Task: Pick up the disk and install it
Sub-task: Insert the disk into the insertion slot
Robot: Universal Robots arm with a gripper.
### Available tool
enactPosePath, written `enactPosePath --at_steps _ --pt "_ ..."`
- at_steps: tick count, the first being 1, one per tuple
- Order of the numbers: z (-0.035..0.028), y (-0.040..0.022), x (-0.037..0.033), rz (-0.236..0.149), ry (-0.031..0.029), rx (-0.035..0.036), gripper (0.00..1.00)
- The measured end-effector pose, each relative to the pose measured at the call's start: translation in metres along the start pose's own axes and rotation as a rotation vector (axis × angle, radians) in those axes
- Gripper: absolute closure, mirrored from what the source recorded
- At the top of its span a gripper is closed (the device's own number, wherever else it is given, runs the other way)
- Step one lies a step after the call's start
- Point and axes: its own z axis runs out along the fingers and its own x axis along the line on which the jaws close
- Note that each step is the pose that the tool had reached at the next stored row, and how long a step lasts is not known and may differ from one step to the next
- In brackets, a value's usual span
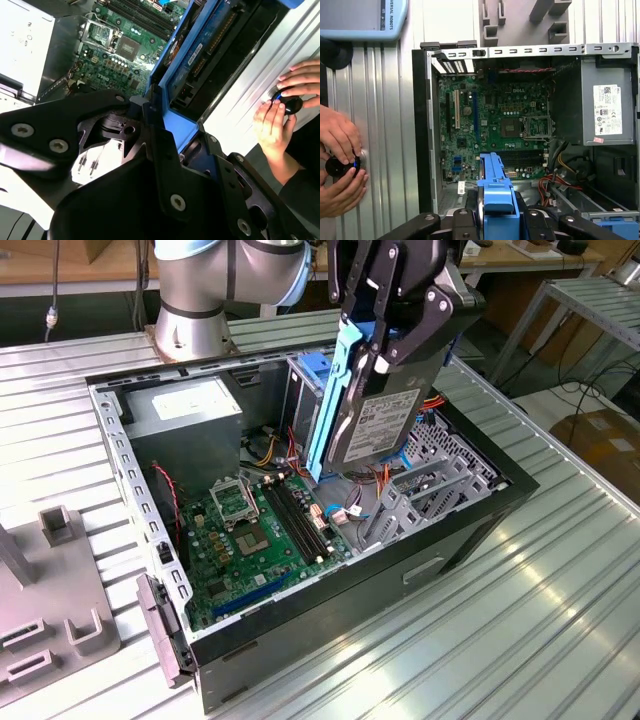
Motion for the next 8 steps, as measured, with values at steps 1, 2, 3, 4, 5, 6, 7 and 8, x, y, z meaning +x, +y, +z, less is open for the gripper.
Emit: enactPosePath --at_steps 1,2,3,4,5,6,7,8 --pt "0.0001 -0.0009 0.0002 0.0 0.0001 -0.0001 0.63" --pt "0.0001 -0.0019 0.0003 0.0 0.0002 -0.0001 0.63" --pt "0.0004 -0.0038 0.0003 0.0 0.0001 -0.0002 0.63" --pt "0.0006 -0.0058 0.0002 0.0 0.0002 -0.0003 0.63" --pt "0.0009 -0.0085 0.0 0.0 0.0002 -0.0004 0.63" --pt "0.0014 -0.0125 -0.0001 0.0 0.0001 -0.0004 0.63" --pt "0.0017 -0.0143 -0.0001 0.0 0.0 -0.0005 0.63" --pt "0.0018 -0.0159 -0.0001 0.0 0.0001 -0.0005 0.63"
